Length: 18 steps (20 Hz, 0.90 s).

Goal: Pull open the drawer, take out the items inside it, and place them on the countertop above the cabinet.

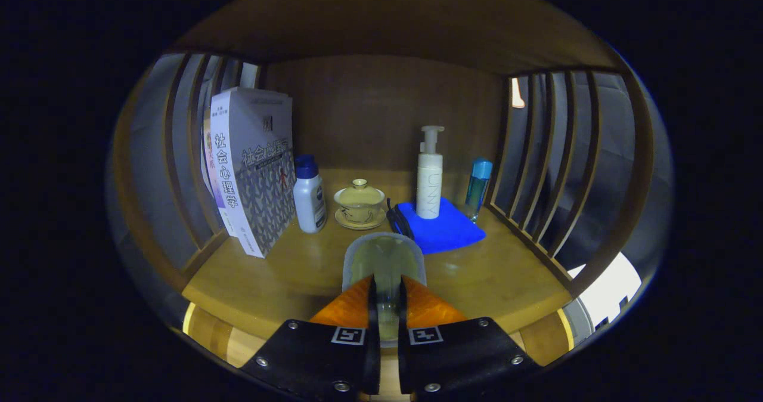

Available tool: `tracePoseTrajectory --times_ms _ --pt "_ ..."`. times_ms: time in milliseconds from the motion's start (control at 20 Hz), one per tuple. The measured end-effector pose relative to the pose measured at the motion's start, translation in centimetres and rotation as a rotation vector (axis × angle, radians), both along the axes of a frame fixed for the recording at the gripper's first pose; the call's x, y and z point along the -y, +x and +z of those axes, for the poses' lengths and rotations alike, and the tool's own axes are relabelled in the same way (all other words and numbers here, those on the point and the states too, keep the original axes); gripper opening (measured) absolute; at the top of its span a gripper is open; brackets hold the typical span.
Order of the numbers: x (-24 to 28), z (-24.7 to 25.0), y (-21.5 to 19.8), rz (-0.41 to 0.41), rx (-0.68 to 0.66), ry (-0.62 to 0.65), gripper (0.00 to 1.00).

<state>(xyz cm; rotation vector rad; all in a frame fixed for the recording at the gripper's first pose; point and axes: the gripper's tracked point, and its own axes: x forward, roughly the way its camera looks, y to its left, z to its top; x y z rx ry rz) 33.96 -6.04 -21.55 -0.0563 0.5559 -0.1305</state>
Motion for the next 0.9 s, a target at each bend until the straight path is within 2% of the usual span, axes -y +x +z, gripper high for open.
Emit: tracePoseTrajectory --times_ms 400,500,650,900 --pt "0.5 -0.9 0.9 0.028 0.045 -0.005 0.27" --pt "0.2 -0.7 0.0 0.035 0.068 0.015 0.54" --pt "-1.0 1.9 -1.8 0.056 0.171 0.089 0.94" --pt "-1.5 7.2 -8.2 0.07 0.34 0.108 0.94"
